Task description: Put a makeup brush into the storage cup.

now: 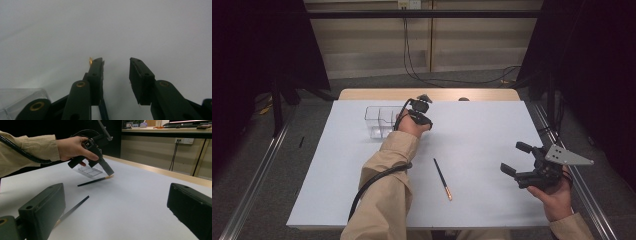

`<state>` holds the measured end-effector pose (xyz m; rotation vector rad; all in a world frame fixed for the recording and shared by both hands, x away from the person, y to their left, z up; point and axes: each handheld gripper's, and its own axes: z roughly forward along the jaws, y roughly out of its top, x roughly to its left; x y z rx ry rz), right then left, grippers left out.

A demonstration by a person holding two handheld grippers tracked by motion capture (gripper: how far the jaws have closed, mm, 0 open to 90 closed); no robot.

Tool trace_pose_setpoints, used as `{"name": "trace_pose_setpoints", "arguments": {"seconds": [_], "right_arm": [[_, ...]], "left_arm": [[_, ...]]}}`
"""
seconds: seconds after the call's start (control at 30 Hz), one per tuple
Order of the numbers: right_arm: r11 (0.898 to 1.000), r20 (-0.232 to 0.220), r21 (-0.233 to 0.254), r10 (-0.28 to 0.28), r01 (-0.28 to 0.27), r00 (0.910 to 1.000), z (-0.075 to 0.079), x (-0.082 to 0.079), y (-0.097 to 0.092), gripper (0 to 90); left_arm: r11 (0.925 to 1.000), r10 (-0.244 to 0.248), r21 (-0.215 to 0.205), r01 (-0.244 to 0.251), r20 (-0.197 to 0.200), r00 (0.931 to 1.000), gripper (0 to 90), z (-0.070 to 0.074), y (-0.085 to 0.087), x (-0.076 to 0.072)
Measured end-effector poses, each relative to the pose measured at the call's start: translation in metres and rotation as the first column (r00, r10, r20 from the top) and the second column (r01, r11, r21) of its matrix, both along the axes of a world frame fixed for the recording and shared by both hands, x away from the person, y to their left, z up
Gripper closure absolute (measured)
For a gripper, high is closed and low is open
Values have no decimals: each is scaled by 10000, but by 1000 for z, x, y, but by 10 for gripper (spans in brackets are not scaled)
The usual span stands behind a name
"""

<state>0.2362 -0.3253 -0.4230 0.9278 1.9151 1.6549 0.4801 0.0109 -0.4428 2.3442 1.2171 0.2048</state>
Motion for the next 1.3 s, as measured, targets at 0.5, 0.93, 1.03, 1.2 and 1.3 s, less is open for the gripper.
{"name": "trace_pose_setpoints", "arguments": {"seconds": [0.5, 0.93, 1.03, 1.2, 1.3], "right_arm": [[10000, -3, -7, 40, -40, 10000, 0, 0, 0, 11], [10000, 5, -14, 46, -46, 10000, 0, 0, 0, 11], [10000, 14, -20, 50, -50, 10000, 0, 0, 0, 11], [10000, 10, -21, 52, -52, 10000, 0, 0, 0, 11], [10000, 26, -34, 42, -42, 10000, 0, 0, 0, 11]], "left_arm": [[9950, 273, 960, -260, -115, 9996, 679, -3, 0, 0], [9920, 484, 1176, -450, -259, 9985, 669, -8, 2, 0], [9924, 485, 1147, -445, -321, 9983, 669, -9, 2, 0], [9920, 556, 1162, -500, -460, 9974, 706, -12, 1, 0], [9907, 415, 1312, -352, -455, 9981, 719, -12, 1, 0]]}}
